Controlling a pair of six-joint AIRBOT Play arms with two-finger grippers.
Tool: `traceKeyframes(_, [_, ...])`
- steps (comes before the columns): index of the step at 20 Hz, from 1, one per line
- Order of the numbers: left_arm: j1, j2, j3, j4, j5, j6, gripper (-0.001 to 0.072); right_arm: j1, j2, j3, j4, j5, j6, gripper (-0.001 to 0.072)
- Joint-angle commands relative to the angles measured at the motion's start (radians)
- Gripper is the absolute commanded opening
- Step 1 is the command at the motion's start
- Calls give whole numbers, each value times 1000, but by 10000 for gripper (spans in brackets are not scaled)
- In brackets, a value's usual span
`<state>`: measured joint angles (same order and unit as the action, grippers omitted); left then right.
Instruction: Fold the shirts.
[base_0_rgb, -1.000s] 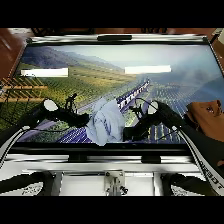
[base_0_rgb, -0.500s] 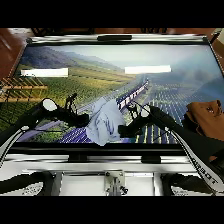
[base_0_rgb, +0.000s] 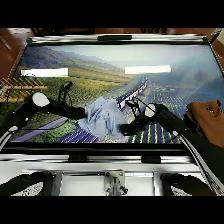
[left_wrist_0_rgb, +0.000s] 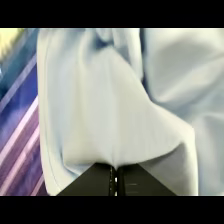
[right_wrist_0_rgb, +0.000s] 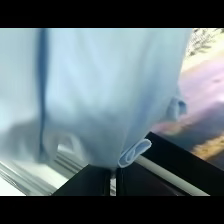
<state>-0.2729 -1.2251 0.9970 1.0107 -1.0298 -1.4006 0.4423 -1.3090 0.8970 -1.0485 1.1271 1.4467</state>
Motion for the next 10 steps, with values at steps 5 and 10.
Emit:
traceKeyframes(5, [0,230,448,179,-1,2,30,0,411,299,-505,130,16,68])
traceKeyframes(10, [0,388,762,229,54,-19,30,0,585,637,-744,-5,227,68])
